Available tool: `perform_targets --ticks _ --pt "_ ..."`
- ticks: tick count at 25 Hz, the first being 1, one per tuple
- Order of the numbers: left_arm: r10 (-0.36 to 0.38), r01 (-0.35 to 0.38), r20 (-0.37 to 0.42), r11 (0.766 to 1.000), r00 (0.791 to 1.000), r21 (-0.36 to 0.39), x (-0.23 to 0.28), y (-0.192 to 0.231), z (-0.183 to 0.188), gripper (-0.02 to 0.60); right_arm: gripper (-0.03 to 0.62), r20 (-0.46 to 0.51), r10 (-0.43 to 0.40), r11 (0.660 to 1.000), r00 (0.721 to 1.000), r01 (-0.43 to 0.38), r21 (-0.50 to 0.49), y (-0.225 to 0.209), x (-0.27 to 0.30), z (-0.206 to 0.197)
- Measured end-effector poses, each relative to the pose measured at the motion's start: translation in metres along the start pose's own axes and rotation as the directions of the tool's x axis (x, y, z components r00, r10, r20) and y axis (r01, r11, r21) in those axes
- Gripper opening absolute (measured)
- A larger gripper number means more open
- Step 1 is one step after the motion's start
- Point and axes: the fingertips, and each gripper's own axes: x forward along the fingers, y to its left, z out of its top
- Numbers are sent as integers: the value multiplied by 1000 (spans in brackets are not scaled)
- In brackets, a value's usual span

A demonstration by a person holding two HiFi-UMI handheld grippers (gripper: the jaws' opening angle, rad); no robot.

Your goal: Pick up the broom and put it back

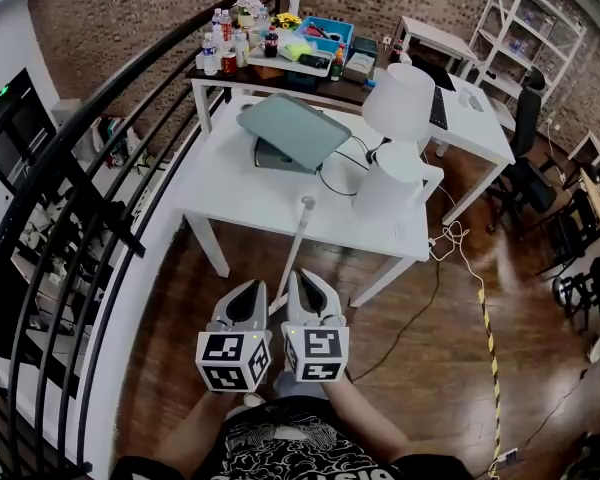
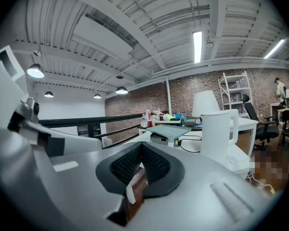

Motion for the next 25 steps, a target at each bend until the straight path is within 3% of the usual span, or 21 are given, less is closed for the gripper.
perform_targets --ticks 9,25 --pt "-4 4 40 1000 999 -2 -47 -13 -7 5 0 27 54 998 998 -54 -13 39 -51 6" --pt "11 -11 57 1000 998 2 -70 -3 -8 3 0 50 82 997 995 -82 0 58 -60 7"
